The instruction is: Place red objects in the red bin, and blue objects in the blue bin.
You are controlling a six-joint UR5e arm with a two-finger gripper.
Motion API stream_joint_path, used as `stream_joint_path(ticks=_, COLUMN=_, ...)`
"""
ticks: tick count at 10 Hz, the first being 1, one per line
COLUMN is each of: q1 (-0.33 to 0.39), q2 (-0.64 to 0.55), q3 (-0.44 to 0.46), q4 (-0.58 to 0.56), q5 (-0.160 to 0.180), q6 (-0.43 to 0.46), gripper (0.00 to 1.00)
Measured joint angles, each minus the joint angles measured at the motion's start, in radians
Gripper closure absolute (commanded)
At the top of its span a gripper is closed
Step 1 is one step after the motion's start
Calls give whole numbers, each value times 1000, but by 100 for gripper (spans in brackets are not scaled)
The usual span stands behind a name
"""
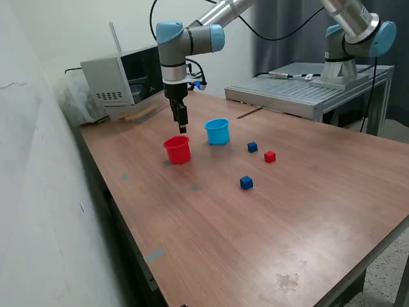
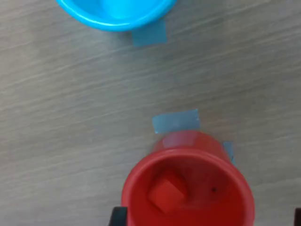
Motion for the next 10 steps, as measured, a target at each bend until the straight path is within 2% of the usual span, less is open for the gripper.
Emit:
stream_joint_path(ticks=2, q1=11, q2=-16, q3=26, q4=2, q5=-1, q6=0, gripper=0)
stream_joint_path(ticks=5, q1=36, q2=-155, q3=110, q4=8, q5=-2, q6=0, gripper=0)
stream_joint_path(ticks=7, q1=63, q2=-284, q3=202, q4=10, q5=-1, q6=0, gripper=0)
stream_joint_path(ticks=10, q1=145, q2=-480, q3=399, q4=8, q5=2, q6=2, gripper=0)
